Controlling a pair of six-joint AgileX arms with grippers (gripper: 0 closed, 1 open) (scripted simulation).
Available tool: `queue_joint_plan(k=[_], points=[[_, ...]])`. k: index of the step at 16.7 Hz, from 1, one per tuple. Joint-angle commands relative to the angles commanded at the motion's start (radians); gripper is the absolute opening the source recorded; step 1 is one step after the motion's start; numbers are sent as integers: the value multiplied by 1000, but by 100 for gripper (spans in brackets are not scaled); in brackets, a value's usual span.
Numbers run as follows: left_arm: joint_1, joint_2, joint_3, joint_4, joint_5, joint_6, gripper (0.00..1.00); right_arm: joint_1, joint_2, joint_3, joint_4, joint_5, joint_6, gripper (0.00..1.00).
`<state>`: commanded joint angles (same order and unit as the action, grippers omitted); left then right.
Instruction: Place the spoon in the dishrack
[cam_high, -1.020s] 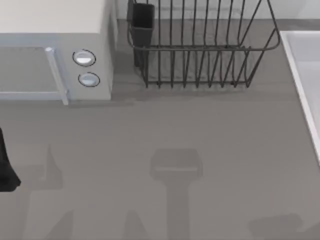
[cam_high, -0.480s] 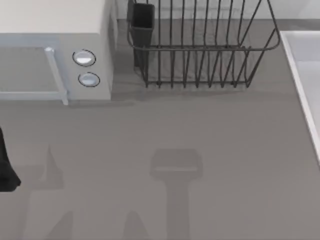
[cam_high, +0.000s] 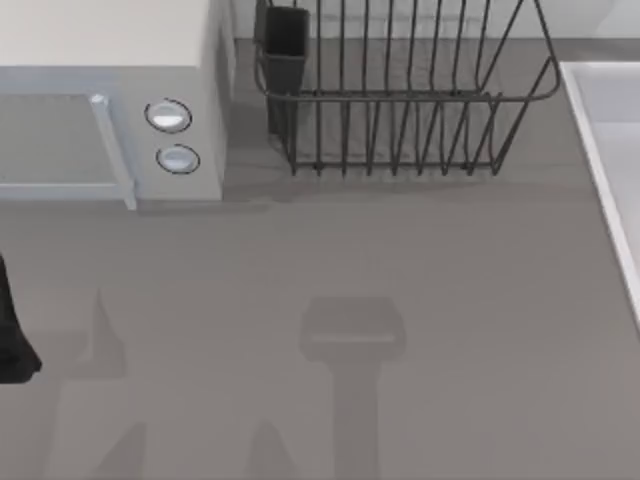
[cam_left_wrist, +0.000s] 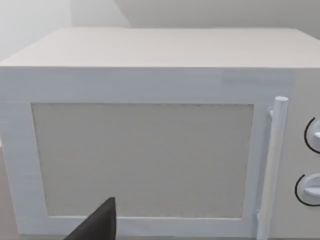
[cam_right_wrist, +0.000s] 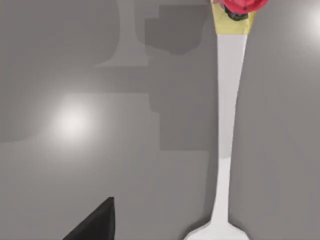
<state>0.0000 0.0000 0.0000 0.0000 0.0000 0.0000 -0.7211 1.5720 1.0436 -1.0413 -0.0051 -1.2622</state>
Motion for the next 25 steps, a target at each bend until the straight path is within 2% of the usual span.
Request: queue_joint_plan(k=[4, 11, 17, 25], points=[[0, 0, 0, 0, 0, 0, 100, -1, 36, -41, 70, -1, 3, 100], [0, 0, 0, 0, 0, 0, 100, 0, 185, -208, 395, 0, 6, 100], [0, 0, 0, 0, 0, 0, 100, 1, 202, -228, 427, 0, 7, 100], [0, 0, 0, 0, 0, 0, 100, 1, 202, -228, 427, 0, 7, 40]])
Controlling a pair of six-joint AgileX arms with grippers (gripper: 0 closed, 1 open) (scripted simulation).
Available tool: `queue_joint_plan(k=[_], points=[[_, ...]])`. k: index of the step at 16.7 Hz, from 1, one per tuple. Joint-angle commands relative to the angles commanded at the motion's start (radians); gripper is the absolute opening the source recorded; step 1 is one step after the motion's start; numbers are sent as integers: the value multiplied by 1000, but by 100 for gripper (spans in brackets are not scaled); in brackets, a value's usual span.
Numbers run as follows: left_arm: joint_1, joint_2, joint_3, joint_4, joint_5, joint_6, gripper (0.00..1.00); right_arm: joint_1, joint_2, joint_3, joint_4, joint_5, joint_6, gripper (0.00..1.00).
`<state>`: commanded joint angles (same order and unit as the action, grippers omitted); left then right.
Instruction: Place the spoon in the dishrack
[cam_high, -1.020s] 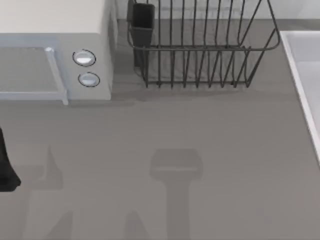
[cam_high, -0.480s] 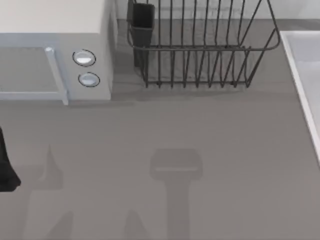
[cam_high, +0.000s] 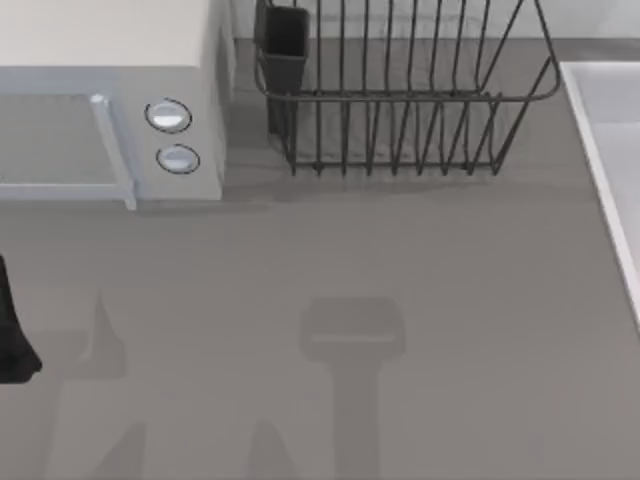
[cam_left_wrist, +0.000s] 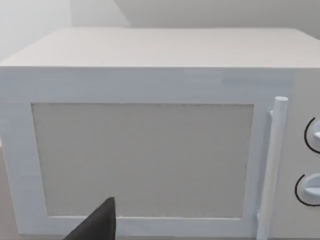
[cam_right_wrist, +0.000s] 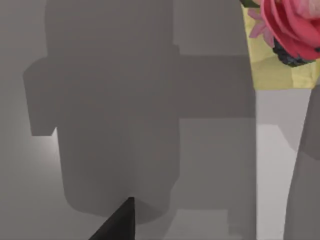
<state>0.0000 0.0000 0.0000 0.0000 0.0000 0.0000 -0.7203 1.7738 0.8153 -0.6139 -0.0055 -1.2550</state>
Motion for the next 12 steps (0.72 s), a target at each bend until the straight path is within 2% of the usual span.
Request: queue_joint_plan(k=[5, 12], points=[[0, 0, 0, 0, 0, 0, 100, 0, 0, 0, 0, 0, 0, 2], [0, 0, 0, 0, 0, 0, 100, 0, 0, 0, 0, 0, 0, 0]])
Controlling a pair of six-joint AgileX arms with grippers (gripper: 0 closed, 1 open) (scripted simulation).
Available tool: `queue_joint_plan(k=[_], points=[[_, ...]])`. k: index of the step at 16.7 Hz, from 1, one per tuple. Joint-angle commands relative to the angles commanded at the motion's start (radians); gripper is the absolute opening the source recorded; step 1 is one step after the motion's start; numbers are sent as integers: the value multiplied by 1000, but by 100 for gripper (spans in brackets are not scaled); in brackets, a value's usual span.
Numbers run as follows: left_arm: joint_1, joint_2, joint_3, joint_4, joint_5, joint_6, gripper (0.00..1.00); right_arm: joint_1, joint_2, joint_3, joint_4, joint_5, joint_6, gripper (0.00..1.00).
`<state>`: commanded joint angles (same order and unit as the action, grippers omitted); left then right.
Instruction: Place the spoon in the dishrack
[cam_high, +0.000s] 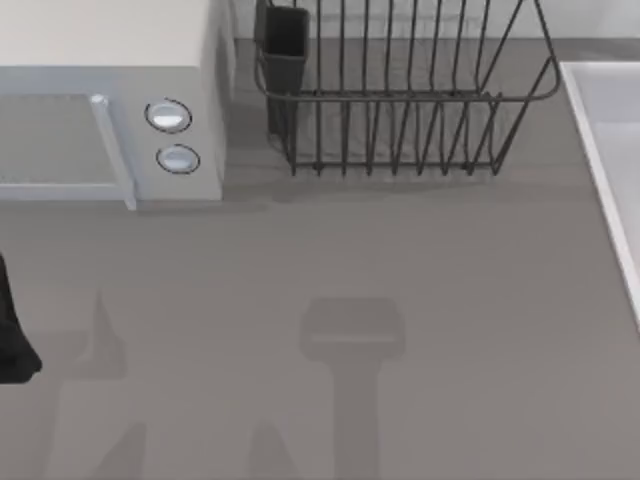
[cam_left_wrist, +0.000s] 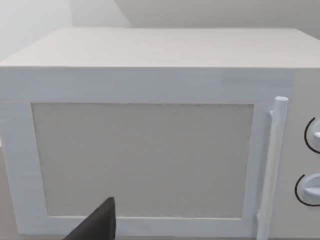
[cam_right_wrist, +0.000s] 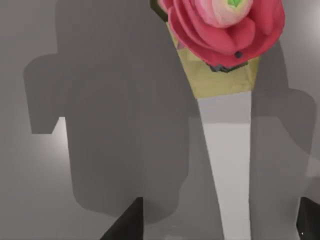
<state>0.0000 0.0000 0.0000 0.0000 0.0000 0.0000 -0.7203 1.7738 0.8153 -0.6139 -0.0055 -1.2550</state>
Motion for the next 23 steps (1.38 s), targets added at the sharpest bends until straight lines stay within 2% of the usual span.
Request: queue_joint_plan(k=[1, 2, 7, 17, 23], points=[[0, 0, 0, 0, 0, 0, 100, 0, 0, 0, 0, 0, 0, 0], [0, 0, 0, 0, 0, 0, 100, 3, -67, 27, -90, -2, 36, 0], [0, 0, 0, 0, 0, 0, 100, 1, -82, 136, -203, -2, 21, 0], [0, 0, 0, 0, 0, 0, 100, -6, -207, 629, -852, -2, 16, 0], [0, 0, 0, 0, 0, 0, 100, -6, -230, 685, -912, -2, 23, 0]])
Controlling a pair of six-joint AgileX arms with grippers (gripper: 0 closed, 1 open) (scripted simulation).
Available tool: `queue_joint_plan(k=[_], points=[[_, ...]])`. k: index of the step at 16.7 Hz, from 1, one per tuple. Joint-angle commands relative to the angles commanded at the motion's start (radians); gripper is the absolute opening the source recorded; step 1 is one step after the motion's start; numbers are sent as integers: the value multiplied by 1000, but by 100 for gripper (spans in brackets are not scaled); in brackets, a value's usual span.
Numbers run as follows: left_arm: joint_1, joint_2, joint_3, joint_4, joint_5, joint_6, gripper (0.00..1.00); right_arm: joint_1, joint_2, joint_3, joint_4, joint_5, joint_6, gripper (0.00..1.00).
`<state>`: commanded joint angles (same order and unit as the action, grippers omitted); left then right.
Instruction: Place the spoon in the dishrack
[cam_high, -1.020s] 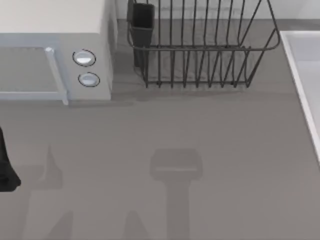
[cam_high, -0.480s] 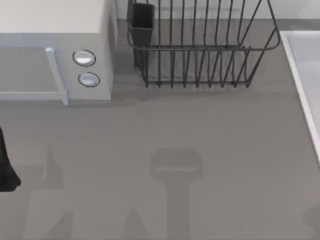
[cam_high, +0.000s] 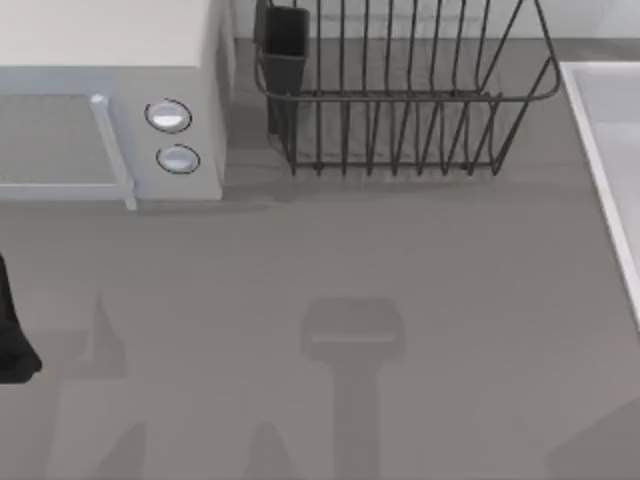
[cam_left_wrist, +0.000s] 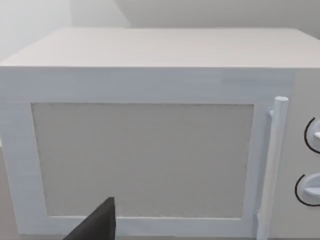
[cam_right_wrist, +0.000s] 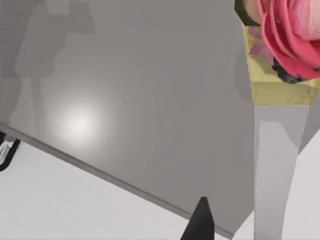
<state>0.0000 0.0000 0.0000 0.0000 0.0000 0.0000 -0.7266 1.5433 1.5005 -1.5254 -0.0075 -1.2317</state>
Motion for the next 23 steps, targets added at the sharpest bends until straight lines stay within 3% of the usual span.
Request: queue_joint_plan(k=[4, 8, 12, 19, 23], points=[[0, 0, 0, 0, 0, 0, 100, 32, 3, 1, 29, 24, 27, 0], [0, 0, 0, 0, 0, 0, 100, 214, 6, 17, 189, 151, 162, 0], [0, 0, 0, 0, 0, 0, 100, 553, 13, 17, 452, 346, 385, 0], [0, 0, 0, 0, 0, 0, 100, 1272, -19, -19, 1031, 740, 876, 0], [0, 0, 0, 0, 0, 0, 100, 1589, -65, -44, 1328, 938, 1116, 0]])
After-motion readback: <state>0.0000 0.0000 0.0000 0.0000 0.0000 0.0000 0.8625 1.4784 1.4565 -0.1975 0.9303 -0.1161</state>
